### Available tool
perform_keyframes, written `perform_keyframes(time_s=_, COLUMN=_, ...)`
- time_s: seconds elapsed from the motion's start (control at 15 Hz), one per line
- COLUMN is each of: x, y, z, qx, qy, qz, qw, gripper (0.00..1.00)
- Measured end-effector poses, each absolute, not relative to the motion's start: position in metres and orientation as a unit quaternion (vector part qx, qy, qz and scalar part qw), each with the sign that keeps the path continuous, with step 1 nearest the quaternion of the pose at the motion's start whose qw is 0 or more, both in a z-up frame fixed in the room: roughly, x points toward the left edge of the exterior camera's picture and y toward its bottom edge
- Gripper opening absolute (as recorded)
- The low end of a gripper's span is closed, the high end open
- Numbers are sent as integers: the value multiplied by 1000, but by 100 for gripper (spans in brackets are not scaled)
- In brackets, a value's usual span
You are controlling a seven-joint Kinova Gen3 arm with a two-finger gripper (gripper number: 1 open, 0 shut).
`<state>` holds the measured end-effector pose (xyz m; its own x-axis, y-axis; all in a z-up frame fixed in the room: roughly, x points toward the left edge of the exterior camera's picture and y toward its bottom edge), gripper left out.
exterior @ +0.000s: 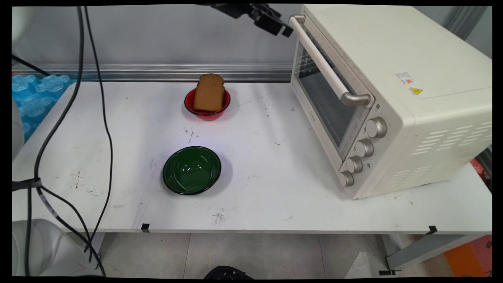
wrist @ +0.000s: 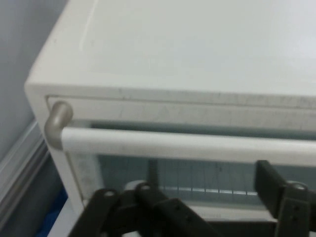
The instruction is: Open the oven
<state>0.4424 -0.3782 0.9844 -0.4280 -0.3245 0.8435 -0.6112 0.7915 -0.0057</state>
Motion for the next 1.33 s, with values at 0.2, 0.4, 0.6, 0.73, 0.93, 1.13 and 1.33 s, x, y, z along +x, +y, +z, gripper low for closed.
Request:
perform_keyframes(time_s=0.2, x=430, y=-382, z=986, qx=281, qy=-826, qz=159, qw=461, gripper=0)
perform_keyframes(time_s=0.4, x=418, y=-385, z=985, qx=282, qy=-823, qz=154, qw=468, gripper=0)
perform_keyframes(time_s=0.6, x=407, y=-388, z=981, qx=285, qy=-820, qz=146, qw=474, gripper=0)
perform_keyframes(time_s=0.73, x=400, y=-390, z=978, qx=287, qy=-819, qz=141, qw=477, gripper=0)
perform_keyframes(time_s=0.93, x=390, y=-392, z=971, qx=288, qy=-818, qz=134, qw=480, gripper=0)
perform_keyframes(time_s=1.13, x=383, y=-393, z=965, qx=289, qy=-818, qz=129, qw=481, gripper=0)
perform_keyframes(time_s=1.33, x=377, y=-395, z=958, qx=291, qy=-817, qz=125, qw=482, gripper=0)
